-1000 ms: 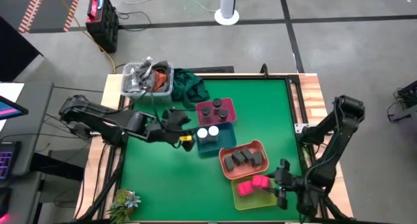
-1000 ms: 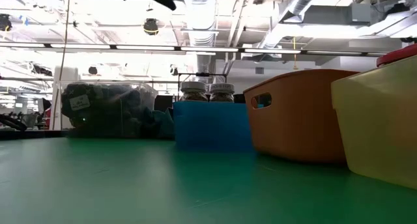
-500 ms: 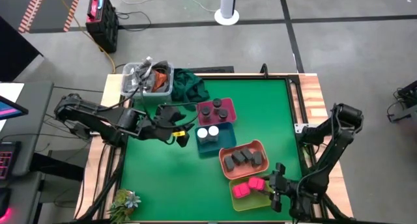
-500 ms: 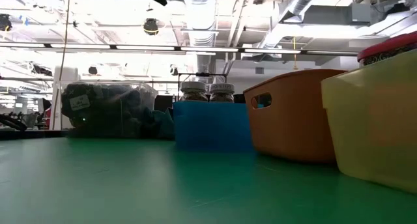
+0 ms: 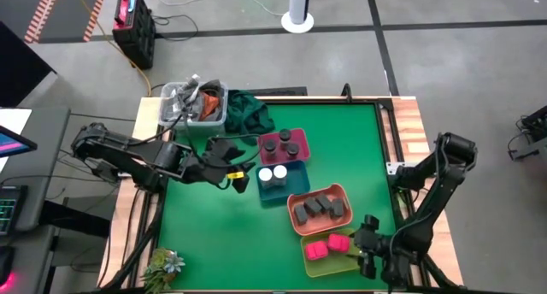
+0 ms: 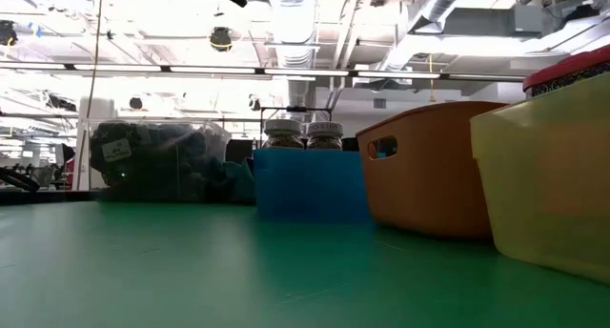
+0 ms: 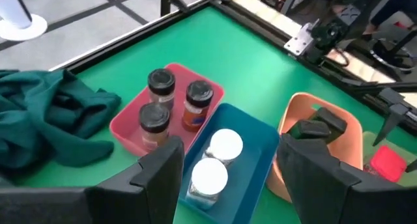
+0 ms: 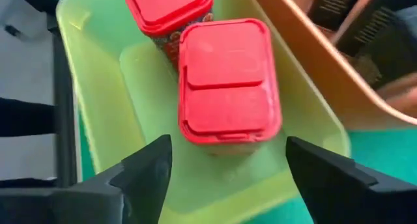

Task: Sort spices by type
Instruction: Put the red seasoning can into the yellow bin, then return to Home Position

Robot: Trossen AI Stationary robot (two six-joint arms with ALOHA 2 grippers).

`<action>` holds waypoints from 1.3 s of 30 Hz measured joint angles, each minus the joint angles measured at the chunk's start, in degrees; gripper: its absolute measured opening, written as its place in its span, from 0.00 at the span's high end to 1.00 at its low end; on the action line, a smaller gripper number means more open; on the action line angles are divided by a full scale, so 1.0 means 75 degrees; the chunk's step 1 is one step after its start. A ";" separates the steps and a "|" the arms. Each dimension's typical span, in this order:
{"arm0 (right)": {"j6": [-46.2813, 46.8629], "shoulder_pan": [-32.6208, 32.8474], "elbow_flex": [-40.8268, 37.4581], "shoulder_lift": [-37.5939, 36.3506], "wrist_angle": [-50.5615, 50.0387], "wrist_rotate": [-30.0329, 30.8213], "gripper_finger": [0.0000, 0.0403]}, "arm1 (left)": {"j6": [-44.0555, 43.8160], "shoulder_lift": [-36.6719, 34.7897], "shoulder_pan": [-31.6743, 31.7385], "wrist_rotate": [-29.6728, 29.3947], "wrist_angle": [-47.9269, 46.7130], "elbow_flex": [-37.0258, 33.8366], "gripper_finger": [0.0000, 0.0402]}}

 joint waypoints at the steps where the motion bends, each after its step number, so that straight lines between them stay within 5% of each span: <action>1: 0.0034 0.0000 -0.0003 -0.0141 -0.0106 -0.0041 0.19 | 0.0075 0.0000 0.0000 -0.0002 0.0094 0.0000 0.42; 12: 0.0131 -0.0200 -0.0058 -0.2951 -0.1309 0.0851 0.19 | 0.1353 0.0000 -0.0063 -0.0051 0.0824 -0.0092 0.43; 22: -0.0346 -0.1056 -0.2729 -0.6619 0.0775 0.1742 0.20 | 0.1008 -0.1341 0.0002 0.0576 0.2846 -0.2507 0.54; 30: -0.2697 -0.3355 -0.4050 -0.8714 0.3054 0.1547 0.24 | 0.0816 -0.3768 0.0858 0.0577 0.3593 -0.4723 0.63; 39: -0.3870 -0.7047 -0.5072 -0.9527 0.4997 -0.1148 0.25 | 0.1164 -0.5177 0.2595 0.1880 0.5665 -0.6843 0.79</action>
